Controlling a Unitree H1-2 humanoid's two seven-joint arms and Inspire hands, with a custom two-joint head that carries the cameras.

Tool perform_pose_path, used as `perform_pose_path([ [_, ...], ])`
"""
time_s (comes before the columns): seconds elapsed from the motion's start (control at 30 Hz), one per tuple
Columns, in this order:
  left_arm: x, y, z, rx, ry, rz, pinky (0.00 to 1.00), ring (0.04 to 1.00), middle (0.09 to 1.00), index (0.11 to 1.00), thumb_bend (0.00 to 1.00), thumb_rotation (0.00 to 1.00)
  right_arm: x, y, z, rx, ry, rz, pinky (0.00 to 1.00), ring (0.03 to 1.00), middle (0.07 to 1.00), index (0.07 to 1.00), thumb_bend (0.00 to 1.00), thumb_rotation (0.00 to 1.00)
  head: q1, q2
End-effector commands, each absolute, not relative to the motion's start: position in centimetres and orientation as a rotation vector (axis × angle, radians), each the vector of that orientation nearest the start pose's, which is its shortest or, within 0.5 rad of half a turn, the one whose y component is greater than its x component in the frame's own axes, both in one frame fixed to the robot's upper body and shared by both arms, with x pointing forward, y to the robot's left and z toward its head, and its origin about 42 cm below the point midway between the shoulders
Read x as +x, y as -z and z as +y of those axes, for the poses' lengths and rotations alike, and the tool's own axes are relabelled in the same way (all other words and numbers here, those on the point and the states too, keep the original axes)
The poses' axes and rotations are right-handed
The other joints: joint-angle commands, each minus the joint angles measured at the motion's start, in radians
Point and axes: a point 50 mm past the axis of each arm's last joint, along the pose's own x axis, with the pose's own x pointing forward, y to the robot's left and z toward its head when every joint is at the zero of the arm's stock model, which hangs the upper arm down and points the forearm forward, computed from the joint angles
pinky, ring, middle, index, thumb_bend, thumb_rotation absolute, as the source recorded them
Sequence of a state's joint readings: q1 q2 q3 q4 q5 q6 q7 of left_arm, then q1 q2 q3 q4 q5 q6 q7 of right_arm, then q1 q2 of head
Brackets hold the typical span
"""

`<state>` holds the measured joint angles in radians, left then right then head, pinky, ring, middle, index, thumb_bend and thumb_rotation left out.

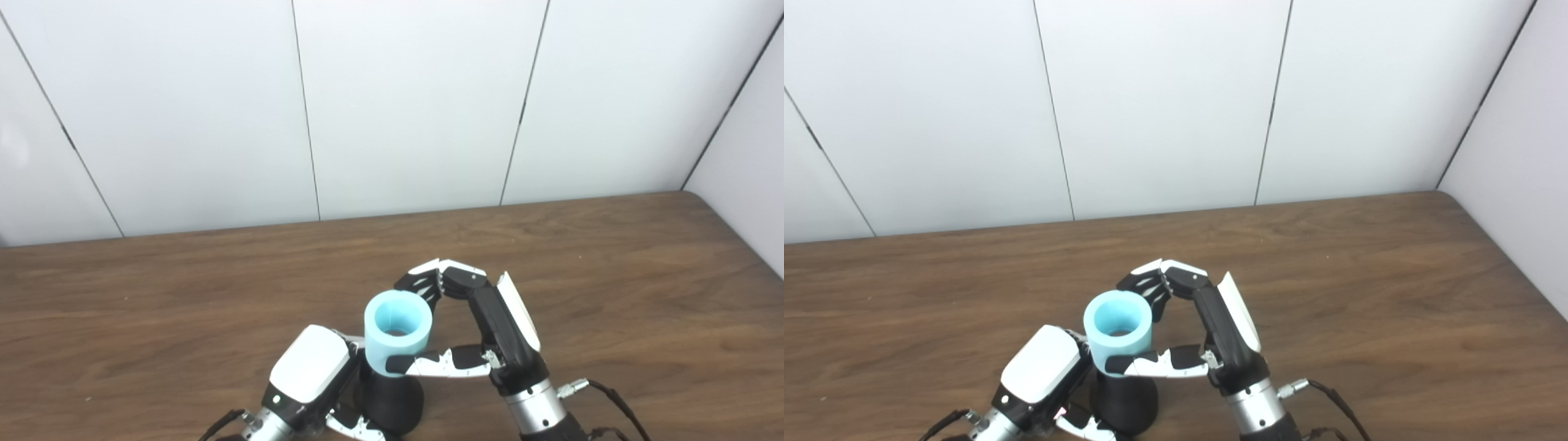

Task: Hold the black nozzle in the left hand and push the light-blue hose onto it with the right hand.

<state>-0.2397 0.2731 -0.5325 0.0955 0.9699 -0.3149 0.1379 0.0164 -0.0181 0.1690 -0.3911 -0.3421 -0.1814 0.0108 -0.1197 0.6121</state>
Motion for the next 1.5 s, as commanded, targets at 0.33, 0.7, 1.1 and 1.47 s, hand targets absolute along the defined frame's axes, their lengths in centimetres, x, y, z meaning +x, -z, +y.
perform_pose_path([
  [0.33, 29.0, -9.4, 13.3, 1.152, 0.647, -0.578, 0.13, 0.170, 0.471, 0.480, 0.52, 0.00, 24.9, -21.4, -16.8, -0.372, -0.157, -0.592, 0.28, 0.394, 0.484, 0.532, 0.51, 0.00, -0.003, 0.006],
  [0.7, 29.1, -9.5, 13.2, 1.164, 0.658, -0.560, 0.15, 0.179, 0.471, 0.480, 0.52, 0.00, 24.5, -21.7, -16.9, -0.346, -0.175, -0.562, 0.26, 0.389, 0.482, 0.534, 0.51, 0.00, -0.003, 0.003],
  [1.1, 29.2, -9.4, 13.1, 1.154, 0.644, -0.584, 0.14, 0.176, 0.471, 0.480, 0.52, 0.00, 23.9, -21.6, -17.0, -0.330, -0.188, -0.541, 0.27, 0.395, 0.488, 0.526, 0.51, 0.00, -0.001, 0.004],
  [1.47, 29.1, -9.3, 13.1, 1.156, 0.640, -0.586, 0.13, 0.167, 0.471, 0.479, 0.53, 0.00, 24.0, -21.1, -17.0, -0.334, -0.190, -0.533, 0.28, 0.399, 0.487, 0.523, 0.51, 0.00, 0.001, 0.004],
])
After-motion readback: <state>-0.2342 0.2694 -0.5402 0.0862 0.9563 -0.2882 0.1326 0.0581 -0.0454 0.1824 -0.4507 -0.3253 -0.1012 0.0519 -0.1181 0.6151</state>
